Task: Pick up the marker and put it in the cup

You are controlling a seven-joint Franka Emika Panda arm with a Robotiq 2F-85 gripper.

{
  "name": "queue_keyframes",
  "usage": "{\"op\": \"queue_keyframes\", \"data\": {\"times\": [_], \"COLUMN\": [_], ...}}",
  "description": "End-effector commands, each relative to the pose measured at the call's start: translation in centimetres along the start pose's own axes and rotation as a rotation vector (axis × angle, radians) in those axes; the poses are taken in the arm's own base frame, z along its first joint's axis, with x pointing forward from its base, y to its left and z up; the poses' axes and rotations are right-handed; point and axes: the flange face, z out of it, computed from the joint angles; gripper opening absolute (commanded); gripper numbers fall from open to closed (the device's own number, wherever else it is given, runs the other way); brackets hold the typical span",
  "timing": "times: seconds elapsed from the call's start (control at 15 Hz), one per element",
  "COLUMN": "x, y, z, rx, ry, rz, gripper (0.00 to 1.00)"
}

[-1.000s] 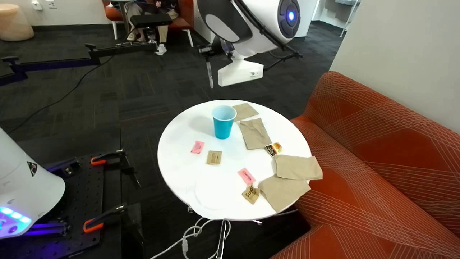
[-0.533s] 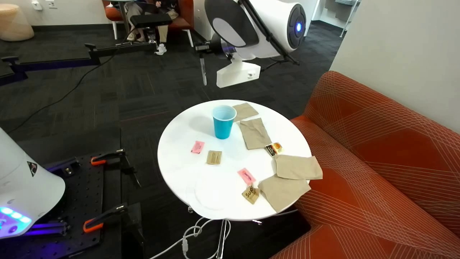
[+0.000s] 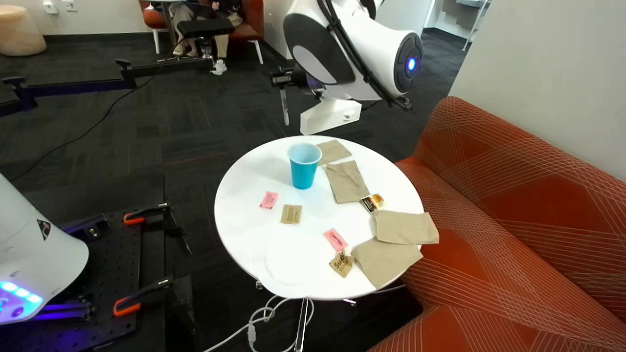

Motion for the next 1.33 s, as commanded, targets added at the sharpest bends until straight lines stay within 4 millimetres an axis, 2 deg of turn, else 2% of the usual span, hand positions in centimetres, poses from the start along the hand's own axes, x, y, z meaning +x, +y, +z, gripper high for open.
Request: {"op": "queue_keyframes", "data": {"times": [0.0,0.2,1.27], "x": [-1.6,-3.3,-11.5], "y": [0.0,0.2,1.6], "z": [-0.7,-0.9,1.5], "rx": [-0.057,-0.082,-0.144], "ry": [0.016,0.024,0.006], "rz": [-0.048,-0.064,0.022], "gripper": [0.04,0.04,0.04]}}
